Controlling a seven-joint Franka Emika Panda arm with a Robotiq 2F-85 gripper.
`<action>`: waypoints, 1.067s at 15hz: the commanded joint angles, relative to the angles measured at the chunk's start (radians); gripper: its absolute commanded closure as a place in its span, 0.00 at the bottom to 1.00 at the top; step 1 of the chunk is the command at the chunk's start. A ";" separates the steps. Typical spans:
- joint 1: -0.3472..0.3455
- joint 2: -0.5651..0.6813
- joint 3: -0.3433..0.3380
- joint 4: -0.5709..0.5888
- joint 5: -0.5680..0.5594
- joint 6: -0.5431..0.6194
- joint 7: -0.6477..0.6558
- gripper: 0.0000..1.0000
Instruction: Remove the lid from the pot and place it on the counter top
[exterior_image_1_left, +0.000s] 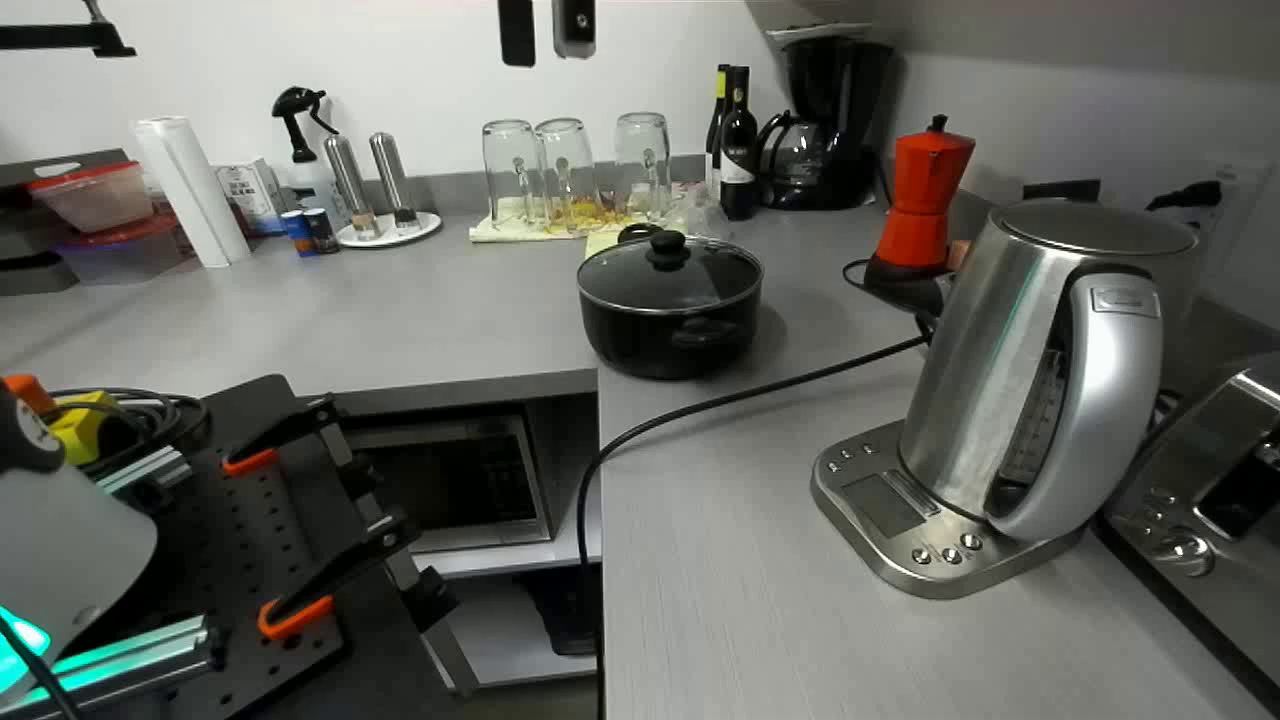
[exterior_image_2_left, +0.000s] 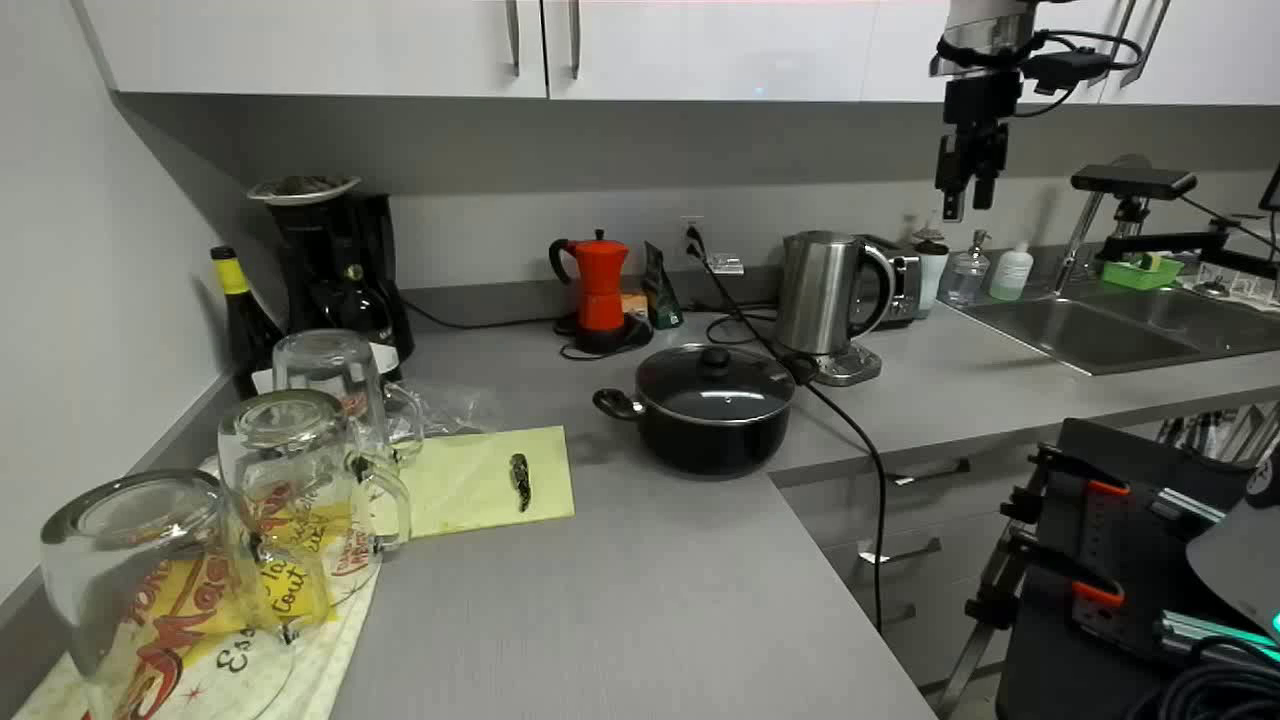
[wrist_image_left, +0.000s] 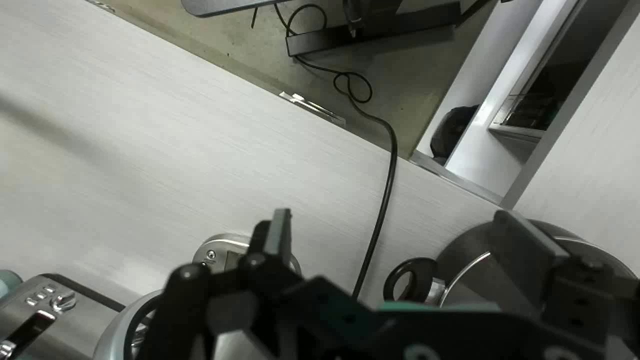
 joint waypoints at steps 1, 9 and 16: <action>0.007 0.000 -0.007 0.002 -0.002 -0.002 0.002 0.00; 0.014 0.035 -0.001 0.028 -0.016 0.008 -0.011 0.00; 0.061 0.163 0.017 0.123 -0.025 0.066 -0.090 0.00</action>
